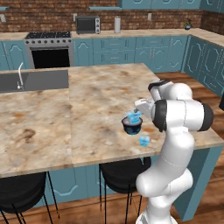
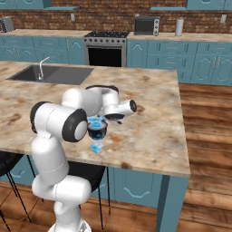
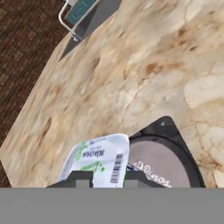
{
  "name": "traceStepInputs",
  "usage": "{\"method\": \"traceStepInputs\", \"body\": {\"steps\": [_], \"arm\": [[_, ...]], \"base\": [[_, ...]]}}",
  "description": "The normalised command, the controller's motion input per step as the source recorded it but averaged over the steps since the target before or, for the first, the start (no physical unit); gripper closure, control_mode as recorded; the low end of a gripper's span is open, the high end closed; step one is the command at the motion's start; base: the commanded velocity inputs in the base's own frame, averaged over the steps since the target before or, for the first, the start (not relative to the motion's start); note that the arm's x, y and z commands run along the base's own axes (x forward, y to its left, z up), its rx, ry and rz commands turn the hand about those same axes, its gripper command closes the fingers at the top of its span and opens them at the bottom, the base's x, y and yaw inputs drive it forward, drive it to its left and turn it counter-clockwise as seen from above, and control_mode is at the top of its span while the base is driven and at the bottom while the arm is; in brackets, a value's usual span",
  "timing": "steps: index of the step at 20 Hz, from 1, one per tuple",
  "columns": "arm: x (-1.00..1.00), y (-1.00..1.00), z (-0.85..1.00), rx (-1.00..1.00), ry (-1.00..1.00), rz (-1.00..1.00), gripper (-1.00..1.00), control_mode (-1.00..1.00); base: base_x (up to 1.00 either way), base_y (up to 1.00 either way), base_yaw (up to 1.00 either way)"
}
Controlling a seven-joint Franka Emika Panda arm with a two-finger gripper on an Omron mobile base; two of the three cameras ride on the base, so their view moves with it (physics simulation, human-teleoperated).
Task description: Stack the yogurt containers by placing the smaller containers on top of the larger containers.
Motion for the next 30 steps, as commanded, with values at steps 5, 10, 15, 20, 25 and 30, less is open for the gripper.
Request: {"method": "traceStepInputs", "body": {"steps": [5, 10, 15, 20, 25, 30], "arm": [[0.01, 0.0, -0.03, 0.0, 0.03, 0.01, -1.0, -1.0], [-0.01, 0.0, 0.0, 0.0, 0.0, 0.0, -1.0, -1.0], [-0.16, -0.06, 0.06, 0.0, 0.0, 0.0, -1.0, -1.0], [-0.61, -0.13, 0.03, 0.0, 0.0, -0.02, -1.0, -1.0], [-0.8, -0.02, 0.0, 0.0, 0.0, -0.06, -1.0, -1.0], [-0.74, 0.0, 0.05, 0.0, 0.03, -0.12, -1.0, -1.0]], "base": [[0.0, 0.0, 0.0], [0.0, 0.0, 0.0], [0.0, 0.0, 0.0], [0.0, 0.0, 0.0], [0.0, 0.0, 0.0], [0.0, 0.0, 0.0]]}}
